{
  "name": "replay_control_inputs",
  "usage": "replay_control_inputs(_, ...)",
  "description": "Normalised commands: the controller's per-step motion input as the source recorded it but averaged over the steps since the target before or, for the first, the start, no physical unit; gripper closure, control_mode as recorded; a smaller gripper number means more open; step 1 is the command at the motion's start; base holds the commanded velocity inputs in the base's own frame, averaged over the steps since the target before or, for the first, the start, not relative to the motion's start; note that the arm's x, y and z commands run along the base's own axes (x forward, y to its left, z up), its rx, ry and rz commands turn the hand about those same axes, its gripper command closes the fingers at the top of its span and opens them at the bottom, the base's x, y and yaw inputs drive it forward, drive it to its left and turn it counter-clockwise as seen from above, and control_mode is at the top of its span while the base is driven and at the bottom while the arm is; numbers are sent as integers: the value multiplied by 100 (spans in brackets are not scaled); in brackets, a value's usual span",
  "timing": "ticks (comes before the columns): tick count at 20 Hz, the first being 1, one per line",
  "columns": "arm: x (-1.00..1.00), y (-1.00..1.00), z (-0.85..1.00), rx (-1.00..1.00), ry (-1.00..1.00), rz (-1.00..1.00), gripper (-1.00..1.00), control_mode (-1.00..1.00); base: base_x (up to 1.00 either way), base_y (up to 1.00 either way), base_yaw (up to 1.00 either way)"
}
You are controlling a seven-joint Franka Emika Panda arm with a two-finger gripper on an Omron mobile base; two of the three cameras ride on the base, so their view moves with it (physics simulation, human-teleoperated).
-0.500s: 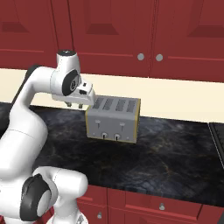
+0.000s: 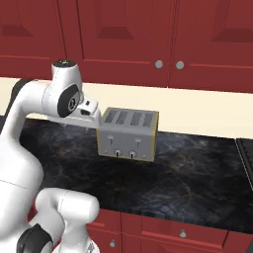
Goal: Navigate to the microwave.
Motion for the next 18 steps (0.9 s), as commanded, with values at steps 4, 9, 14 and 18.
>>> replay_control_inputs(4,-99,0,0,0,-1,-2,-100,-100,0,0,0)
replay_control_inputs(9,-69,0,0,0,0,0,-100,-100,0,0,0)
replay_control_inputs(14,-28,0,0,0,-1,0,-100,-100,0,0,0)
replay_control_inputs(18,-21,0,0,0,0,0,-100,-100,0,0,0)
